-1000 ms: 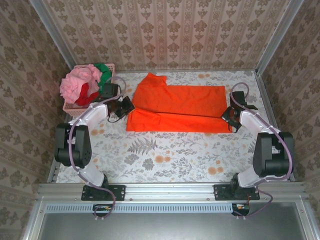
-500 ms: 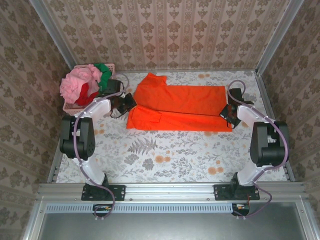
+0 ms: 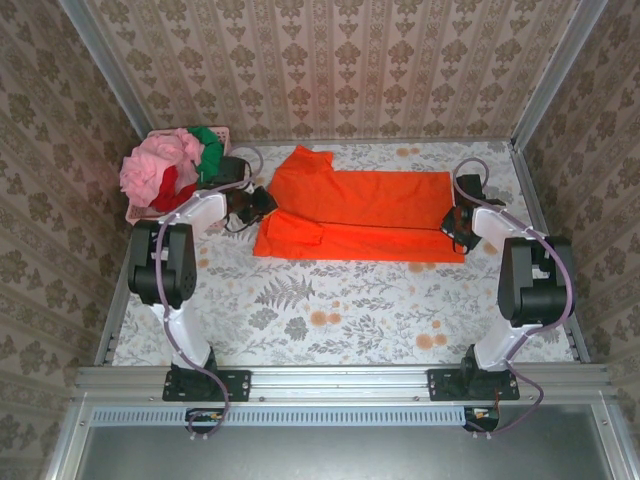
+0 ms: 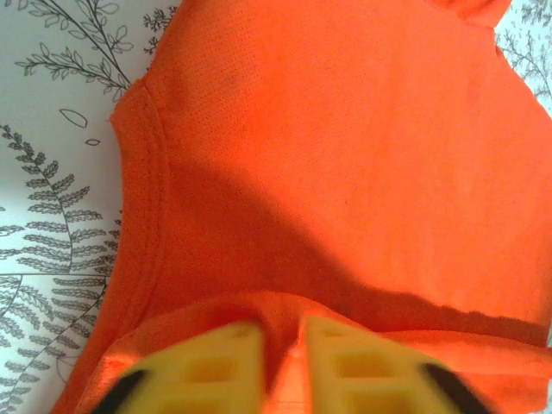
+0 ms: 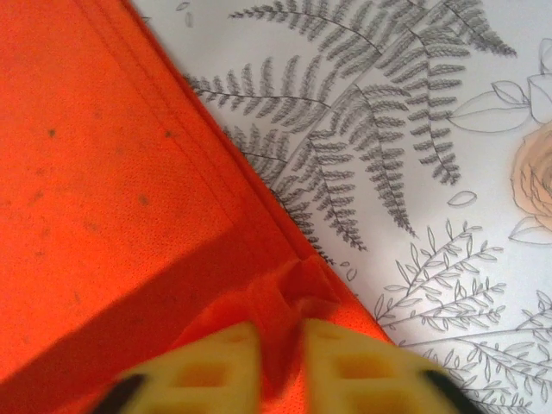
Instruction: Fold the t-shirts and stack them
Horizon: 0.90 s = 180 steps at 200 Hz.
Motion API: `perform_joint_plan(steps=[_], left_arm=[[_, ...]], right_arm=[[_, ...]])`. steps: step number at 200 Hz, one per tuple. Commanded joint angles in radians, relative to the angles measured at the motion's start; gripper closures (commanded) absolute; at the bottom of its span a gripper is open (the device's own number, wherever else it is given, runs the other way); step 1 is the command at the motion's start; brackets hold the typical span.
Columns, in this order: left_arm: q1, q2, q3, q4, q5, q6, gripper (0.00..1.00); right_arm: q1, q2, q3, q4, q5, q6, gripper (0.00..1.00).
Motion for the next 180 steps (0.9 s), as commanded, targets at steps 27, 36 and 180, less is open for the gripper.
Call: perform_joint_plan(steps=[27, 36, 180], left_arm=[[-0.014, -0.054, -0.032, 0.048, -0.002, 0.018, 0.25], [-0.021, -0.092, -0.053, 0.043, -0.031, 0.028, 0.15], [-0.109, -0.211, -0.521, 0.225, -0.070, -0.080, 0.07]], right_arm=[[0.015, -0.191, -0.146, 0.191, -0.044, -0.087, 0.35], [0.032, -0.228, -0.176, 0.213, -0.045, -0.107, 0.32], [0.089, -0.238, -0.434, 0.169, -0.180, -0.055, 0.36]])
